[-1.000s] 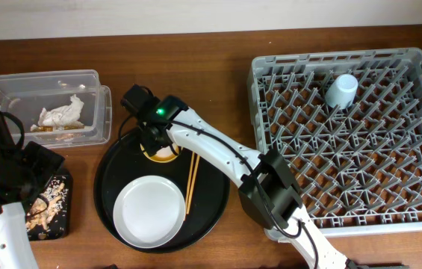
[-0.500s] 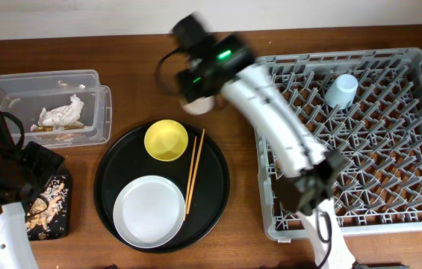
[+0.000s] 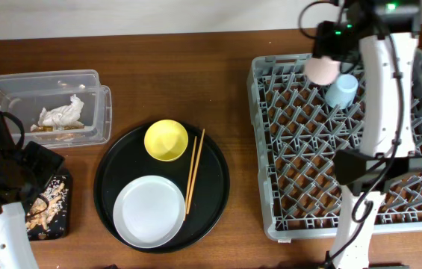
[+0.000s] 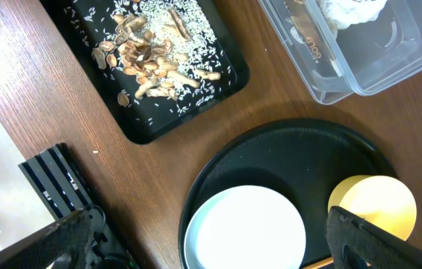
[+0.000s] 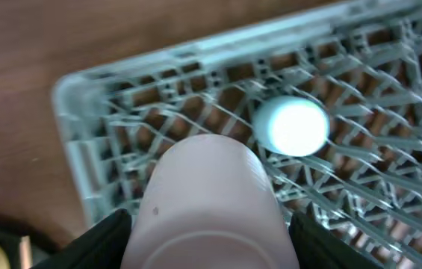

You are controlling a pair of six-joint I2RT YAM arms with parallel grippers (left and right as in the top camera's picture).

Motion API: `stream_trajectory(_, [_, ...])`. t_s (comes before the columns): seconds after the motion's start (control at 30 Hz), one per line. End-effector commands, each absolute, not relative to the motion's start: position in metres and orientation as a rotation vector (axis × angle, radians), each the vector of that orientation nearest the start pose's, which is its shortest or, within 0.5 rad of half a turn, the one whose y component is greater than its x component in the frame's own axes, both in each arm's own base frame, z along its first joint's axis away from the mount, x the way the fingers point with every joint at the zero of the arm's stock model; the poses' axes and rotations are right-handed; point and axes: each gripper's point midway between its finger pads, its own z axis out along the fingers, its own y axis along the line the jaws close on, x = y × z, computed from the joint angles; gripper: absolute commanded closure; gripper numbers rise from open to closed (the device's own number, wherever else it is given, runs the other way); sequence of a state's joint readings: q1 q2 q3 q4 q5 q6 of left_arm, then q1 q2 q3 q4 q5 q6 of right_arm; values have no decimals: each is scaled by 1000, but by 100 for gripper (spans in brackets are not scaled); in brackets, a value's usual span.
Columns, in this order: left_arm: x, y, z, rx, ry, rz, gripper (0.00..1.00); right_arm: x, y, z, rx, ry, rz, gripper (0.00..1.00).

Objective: Sort waste into correct bins and load items into the dishwasher rack
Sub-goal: 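Set the pink cup in the rack beside the blue cup and release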

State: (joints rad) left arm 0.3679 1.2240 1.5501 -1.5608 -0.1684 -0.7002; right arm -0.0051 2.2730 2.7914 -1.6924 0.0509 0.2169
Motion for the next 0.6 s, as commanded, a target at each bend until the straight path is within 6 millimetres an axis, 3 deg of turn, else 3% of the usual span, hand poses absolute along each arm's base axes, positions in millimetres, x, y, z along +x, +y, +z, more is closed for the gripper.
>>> stream_trajectory(0.0, [197, 109, 268, -1450, 2369, 161, 1, 454, -28, 246, 319, 2808, -12, 36])
stream_trajectory(0.07, [197, 109, 268, -1450, 2369, 161, 1, 442, -37, 224, 351, 2899, -24, 35])
stream_trajectory(0.2, [197, 109, 268, -1450, 2369, 161, 1, 432, -40, 201, 371, 2983, -32, 35])
stream_trajectory(0.57, [197, 109, 268, -1450, 2369, 161, 1, 440, -40, 186, 359, 2992, -41, 35])
